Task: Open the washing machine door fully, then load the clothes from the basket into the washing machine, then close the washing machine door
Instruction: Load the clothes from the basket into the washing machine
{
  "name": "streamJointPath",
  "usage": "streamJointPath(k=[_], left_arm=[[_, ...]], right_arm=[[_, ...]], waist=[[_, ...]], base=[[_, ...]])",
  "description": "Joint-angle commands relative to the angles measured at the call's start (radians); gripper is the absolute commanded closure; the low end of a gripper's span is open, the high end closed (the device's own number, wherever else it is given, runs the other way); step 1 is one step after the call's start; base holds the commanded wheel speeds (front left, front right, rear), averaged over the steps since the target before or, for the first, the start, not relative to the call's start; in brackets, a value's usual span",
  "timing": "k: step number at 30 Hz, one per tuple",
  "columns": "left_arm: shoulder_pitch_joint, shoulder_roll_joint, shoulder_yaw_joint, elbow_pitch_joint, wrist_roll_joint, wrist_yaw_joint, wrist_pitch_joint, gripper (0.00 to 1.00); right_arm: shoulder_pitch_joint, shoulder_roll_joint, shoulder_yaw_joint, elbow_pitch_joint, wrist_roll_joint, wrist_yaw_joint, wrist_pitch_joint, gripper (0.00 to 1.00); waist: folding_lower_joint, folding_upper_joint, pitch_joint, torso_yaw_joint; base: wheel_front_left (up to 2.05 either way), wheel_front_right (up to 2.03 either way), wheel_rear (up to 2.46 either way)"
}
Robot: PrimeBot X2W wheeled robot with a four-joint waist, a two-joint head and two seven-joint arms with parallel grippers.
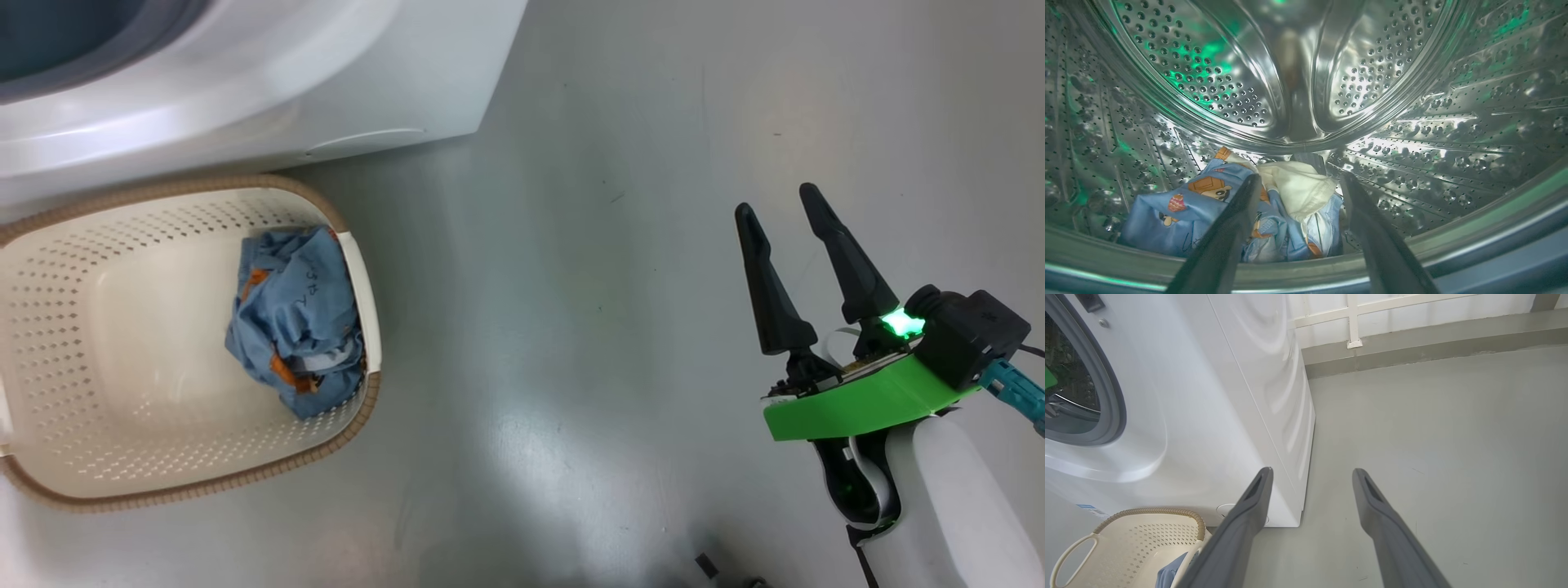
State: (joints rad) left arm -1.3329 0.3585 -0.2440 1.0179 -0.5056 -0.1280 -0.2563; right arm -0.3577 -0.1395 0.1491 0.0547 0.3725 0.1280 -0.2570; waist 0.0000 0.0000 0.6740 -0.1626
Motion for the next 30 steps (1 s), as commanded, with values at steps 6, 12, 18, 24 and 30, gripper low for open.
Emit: streamJointPath(k=[6,12,18,24,30], left_arm=[[0.095,0.020,0.077,-0.078,0.014,-0.003,-0.006,0.00],[0.188,-0.017,0.144,-0.140,0.045,-0.003,-0.006,0.00],[0.337,-0.074,0.222,-0.229,0.108,-0.003,-0.006,0.00],[0.494,-0.131,0.271,-0.327,0.159,-0.003,-0.006,0.00],[0.643,-0.173,0.295,-0.422,0.197,-0.003,-0.006,0.00]], right_arm=[[0.018,-0.015,0.009,-0.016,0.003,0.003,-0.005,0.00],[0.034,-0.025,0.004,-0.010,0.000,0.003,-0.005,0.00],[0.063,-0.040,-0.006,0.004,0.003,0.003,-0.005,0.00],[0.100,-0.064,-0.015,0.020,0.007,0.003,-0.005,0.00],[0.143,-0.084,-0.021,0.032,0.010,0.003,-0.005,0.00]], waist=[[0.0000,0.0000,-0.028,0.020],[0.0000,0.0000,-0.065,0.036],[0.0000,0.0000,-0.129,0.062],[0.0000,0.0000,-0.203,0.092],[0.0000,0.0000,-0.273,0.116]], base=[[0.00,0.00,0.00],[0.00,0.00,0.00],[0.00,0.00,0.00],[0.00,0.00,0.00],[0.00,0.00,0.00]])
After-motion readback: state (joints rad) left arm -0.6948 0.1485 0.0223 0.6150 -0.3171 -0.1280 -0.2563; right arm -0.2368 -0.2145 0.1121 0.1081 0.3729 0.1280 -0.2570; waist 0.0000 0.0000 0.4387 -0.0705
